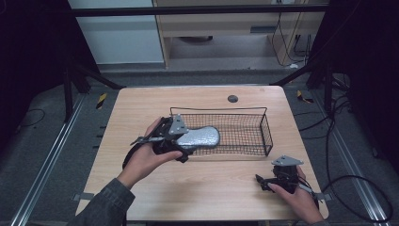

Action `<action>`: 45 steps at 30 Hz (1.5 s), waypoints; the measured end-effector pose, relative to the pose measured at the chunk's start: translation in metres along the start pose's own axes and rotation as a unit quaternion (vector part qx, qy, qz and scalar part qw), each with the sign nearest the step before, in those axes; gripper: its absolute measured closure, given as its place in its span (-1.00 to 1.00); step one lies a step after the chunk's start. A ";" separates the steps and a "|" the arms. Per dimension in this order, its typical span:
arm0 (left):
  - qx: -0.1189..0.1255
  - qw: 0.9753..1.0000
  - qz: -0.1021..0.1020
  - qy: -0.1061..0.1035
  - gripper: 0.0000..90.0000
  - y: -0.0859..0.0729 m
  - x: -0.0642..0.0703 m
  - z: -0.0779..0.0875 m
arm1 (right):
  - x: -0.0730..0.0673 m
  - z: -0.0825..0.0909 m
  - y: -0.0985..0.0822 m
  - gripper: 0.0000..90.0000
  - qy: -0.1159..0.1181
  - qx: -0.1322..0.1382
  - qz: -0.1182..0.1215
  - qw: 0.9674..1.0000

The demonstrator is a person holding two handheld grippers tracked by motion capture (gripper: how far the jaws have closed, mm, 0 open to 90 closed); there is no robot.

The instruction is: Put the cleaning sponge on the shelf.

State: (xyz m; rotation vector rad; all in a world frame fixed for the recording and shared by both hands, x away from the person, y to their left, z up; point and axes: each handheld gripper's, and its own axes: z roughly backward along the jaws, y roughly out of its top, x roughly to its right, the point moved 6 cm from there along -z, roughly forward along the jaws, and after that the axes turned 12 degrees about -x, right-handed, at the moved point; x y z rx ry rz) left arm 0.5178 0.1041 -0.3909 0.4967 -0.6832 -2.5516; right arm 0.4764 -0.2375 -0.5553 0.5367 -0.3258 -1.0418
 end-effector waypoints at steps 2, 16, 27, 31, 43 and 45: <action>0.004 1.000 0.012 0.003 -0.91 -0.010 -0.004 0.004 | 0.000 0.000 0.000 -0.99 -0.001 -0.001 0.000 1.000; -0.024 0.995 0.084 0.041 -0.91 -0.086 -0.041 0.011 | 0.000 0.000 0.000 -0.99 -0.002 -0.001 0.002 1.000; -0.058 0.989 0.133 0.039 -0.91 -0.133 -0.063 -0.011 | 0.000 0.000 0.000 -0.99 -0.002 -0.001 0.002 1.000; -0.073 0.987 0.140 0.039 -0.92 -0.145 -0.068 -0.020 | 0.000 0.000 0.000 -0.99 -0.002 0.000 0.001 1.000; -0.105 0.977 0.184 0.035 -0.92 -0.192 -0.087 -0.053 | 0.000 0.001 -0.001 -0.99 -0.002 -0.001 0.001 1.000; -0.110 0.975 0.191 0.034 -0.92 -0.198 -0.089 -0.056 | 0.000 0.001 -0.001 -0.99 -0.002 -0.001 0.000 1.000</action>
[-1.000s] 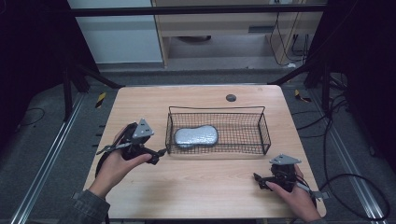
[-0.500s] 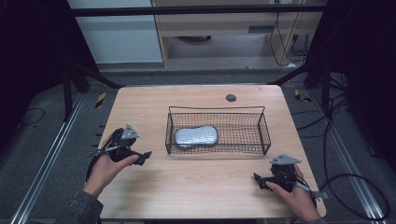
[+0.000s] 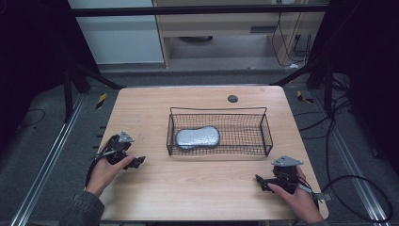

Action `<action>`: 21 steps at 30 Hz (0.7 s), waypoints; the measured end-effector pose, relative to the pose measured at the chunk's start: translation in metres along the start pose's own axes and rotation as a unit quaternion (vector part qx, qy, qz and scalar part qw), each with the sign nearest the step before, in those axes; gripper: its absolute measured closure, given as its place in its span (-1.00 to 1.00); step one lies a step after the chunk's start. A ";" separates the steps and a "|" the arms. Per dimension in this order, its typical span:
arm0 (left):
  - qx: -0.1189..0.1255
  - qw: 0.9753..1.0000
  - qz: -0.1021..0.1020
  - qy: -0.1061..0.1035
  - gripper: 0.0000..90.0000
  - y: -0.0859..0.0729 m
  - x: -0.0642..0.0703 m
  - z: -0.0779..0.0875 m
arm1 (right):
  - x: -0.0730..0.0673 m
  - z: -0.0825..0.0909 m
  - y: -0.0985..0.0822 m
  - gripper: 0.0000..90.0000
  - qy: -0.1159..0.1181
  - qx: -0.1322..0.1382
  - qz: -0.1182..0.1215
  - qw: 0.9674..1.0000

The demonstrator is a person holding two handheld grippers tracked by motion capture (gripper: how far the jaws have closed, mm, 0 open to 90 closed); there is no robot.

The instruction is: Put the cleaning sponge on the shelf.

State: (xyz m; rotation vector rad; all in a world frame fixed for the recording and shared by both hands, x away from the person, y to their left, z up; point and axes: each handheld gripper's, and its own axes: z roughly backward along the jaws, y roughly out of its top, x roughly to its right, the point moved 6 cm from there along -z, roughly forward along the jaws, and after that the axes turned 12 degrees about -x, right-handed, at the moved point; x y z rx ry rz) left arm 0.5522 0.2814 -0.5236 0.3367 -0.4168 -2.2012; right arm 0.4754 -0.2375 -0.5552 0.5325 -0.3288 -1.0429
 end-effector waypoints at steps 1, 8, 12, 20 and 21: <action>-0.001 1.000 0.003 -0.002 -0.92 -0.001 -0.001 -0.001 | 0.000 0.000 0.000 -0.99 0.000 0.000 0.001 1.000; 0.002 1.000 0.018 -0.005 -0.93 -0.004 -0.007 -0.010 | 0.000 0.000 0.000 -0.99 0.000 0.000 0.000 1.000; 0.008 0.999 0.032 -0.007 -0.92 -0.001 -0.010 -0.016 | 0.000 0.000 0.000 -0.99 0.000 0.000 0.000 1.000; 0.032 0.999 0.044 0.000 -0.92 0.011 -0.013 -0.027 | 0.000 0.000 0.000 -0.99 0.000 0.000 0.000 1.000; 0.032 0.999 0.044 0.000 -0.92 0.011 -0.013 -0.027 | 0.000 0.000 0.000 -0.99 0.000 0.000 0.000 1.000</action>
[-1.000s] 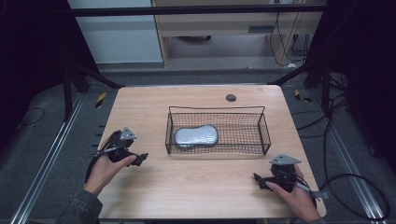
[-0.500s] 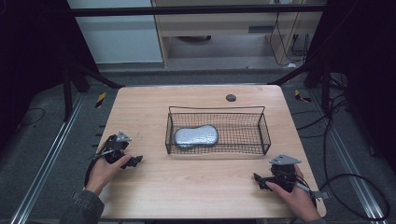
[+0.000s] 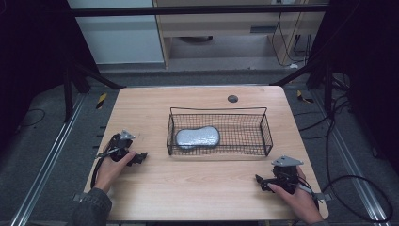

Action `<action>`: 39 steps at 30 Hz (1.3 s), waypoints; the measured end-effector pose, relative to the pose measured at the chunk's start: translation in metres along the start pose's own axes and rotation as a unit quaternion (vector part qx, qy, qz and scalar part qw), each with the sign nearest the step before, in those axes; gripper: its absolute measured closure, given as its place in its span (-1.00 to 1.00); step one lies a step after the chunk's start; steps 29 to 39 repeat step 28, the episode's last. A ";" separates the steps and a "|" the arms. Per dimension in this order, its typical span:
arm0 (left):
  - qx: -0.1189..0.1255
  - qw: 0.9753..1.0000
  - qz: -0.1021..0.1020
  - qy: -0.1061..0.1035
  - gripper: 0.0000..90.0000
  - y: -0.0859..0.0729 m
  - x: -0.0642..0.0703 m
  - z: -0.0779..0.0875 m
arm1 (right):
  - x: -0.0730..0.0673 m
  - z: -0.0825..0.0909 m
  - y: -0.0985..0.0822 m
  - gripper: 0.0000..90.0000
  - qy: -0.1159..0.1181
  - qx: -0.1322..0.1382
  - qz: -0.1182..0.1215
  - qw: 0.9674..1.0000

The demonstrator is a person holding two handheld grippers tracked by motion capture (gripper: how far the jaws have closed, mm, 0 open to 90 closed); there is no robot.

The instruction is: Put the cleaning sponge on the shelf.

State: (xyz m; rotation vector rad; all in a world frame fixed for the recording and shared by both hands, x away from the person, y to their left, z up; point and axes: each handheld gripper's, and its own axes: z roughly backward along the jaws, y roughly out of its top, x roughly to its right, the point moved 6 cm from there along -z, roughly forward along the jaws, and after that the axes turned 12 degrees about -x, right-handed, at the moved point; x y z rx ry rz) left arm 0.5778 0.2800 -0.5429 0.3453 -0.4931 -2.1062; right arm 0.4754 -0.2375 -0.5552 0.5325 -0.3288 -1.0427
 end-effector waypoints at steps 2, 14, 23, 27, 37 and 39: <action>0.011 1.000 0.010 0.000 -0.92 0.003 -0.002 -0.003 | 0.000 0.000 0.000 -0.99 0.000 0.000 0.001 1.000; 0.035 0.999 0.026 -0.005 -1.00 0.006 -0.007 -0.010 | 0.000 0.000 0.000 -0.99 0.000 0.000 0.000 1.000; 0.045 0.999 0.024 -0.006 -1.00 0.006 -0.008 -0.011 | 0.000 0.000 0.000 -0.99 0.000 0.000 0.001 1.000; 0.045 0.999 0.025 -0.007 -1.00 0.006 -0.008 -0.011 | 0.000 0.000 0.000 -0.99 0.000 0.000 0.000 1.000; 0.045 0.999 0.025 -0.007 -1.00 0.006 -0.008 -0.011 | 0.000 0.000 0.000 -0.99 0.001 0.000 -0.001 1.000; 0.045 0.999 0.025 -0.007 -1.00 0.006 -0.008 -0.011 | 0.000 0.000 0.000 -0.99 0.001 0.000 -0.001 1.000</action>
